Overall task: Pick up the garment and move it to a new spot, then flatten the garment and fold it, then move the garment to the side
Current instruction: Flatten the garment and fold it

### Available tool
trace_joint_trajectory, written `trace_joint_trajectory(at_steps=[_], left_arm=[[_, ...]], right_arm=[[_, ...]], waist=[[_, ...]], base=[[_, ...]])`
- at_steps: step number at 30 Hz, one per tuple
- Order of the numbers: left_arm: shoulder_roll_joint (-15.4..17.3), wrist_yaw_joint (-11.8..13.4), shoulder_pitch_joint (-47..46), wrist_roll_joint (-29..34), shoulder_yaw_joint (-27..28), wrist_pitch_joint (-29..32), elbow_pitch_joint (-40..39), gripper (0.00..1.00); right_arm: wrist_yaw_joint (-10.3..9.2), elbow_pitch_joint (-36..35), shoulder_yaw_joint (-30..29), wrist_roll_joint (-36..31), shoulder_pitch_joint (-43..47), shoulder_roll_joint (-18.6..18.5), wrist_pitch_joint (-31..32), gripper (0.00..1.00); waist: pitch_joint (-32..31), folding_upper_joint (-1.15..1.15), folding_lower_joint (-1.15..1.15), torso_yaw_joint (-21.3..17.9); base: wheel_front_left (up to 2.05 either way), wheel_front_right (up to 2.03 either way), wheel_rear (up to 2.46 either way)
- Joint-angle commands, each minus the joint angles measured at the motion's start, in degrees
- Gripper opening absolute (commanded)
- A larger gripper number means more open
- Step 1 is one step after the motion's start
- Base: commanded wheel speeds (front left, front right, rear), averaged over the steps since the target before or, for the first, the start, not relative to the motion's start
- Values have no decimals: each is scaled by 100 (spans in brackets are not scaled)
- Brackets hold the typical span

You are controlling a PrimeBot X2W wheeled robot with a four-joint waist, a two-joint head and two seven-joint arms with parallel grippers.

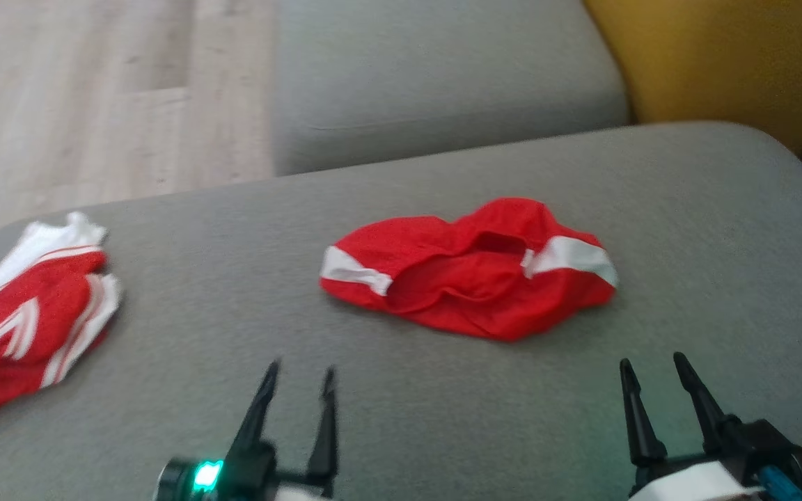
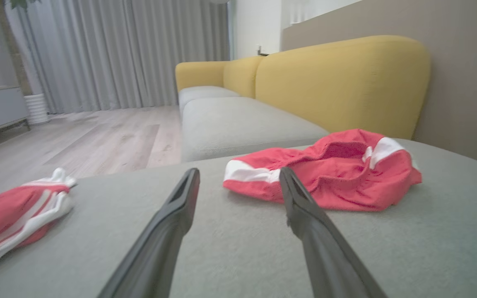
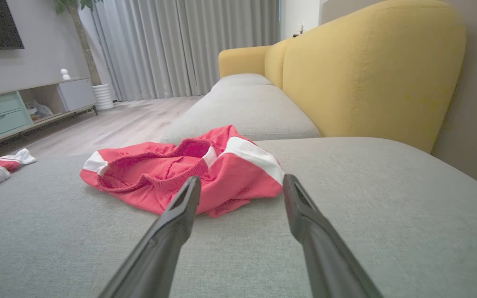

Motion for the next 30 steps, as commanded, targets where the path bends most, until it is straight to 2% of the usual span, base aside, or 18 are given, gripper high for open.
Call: trace_joint_trajectory(at_steps=[1,6,11,20,25,30], left_arm=[[-20,-86,-566,30,23,-47,-71,100],[-20,-347,-1344,-203,-374,-47,324,100],[-20,-524,-2224,-953,-835,-47,882,100],[-20,-423,-3850,-1932,-1850,74,2129,100],[-20,-463,-4422,-2563,-2219,249,2693,100],[-20,-511,-4703,-2816,-2487,390,3103,100]], right_arm=[[-4,-228,168,-12,-386,-38,-22,100],[-4,-282,283,-29,-492,-38,-22,100],[-4,-303,393,-4,-576,-38,-22,100],[-4,-339,587,126,-847,-38,-22,100],[-4,-335,662,191,-927,-38,-22,100],[-4,-329,683,208,-946,-38,-22,100]], waist=[[213,0,0,-377],[481,0,0,-836],[755,0,0,-1240],[1336,0,0,-1715],[1522,0,0,-1926],[1587,0,0,-2072]], base=[[0,0,0],[0,0,0],[0,0,0],[0,0,0],[0,0,0],[0,0,0]])
